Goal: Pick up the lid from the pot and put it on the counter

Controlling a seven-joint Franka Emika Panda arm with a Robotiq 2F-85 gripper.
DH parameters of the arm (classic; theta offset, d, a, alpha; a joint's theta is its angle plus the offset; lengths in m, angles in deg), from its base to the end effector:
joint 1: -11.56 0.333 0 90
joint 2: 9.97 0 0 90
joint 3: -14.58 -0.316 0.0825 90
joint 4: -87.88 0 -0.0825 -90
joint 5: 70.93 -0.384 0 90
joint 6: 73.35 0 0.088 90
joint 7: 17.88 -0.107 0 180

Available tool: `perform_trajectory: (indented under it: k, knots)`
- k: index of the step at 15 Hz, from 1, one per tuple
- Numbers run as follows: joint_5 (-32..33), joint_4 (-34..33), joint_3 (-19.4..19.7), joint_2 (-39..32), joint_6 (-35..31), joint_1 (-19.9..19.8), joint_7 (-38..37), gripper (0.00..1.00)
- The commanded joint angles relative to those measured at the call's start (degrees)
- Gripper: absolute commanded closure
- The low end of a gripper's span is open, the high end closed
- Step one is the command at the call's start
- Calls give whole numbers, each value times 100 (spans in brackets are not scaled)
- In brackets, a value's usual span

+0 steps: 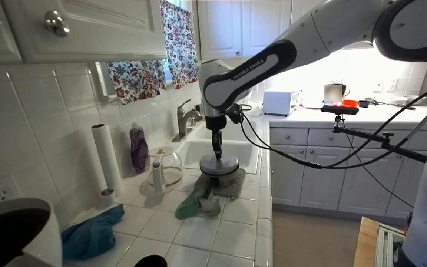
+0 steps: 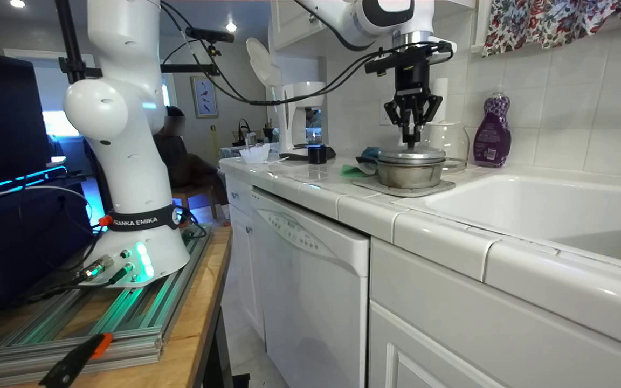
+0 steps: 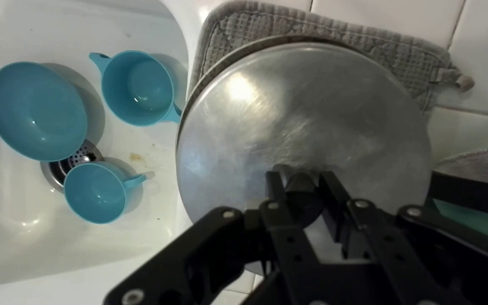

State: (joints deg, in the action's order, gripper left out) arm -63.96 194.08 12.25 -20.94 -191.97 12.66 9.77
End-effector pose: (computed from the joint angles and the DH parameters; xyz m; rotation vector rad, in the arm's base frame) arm 0.6106 0.0292 0.4212 2.9036 0.8959 0.0062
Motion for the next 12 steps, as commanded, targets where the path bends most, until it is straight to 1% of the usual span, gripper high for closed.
perform_trajectory:
  k: [1, 4, 6, 12]
  knots:
    - [165, 77, -22, 390, 152, 17, -171, 94]
    - [172, 108, 24, 681, 163, -25, -136, 94]
    - [157, 98, 121, 867, 160, -114, -99, 94]
    - [149, 88, 689, 1211, 121, -583, -121, 94]
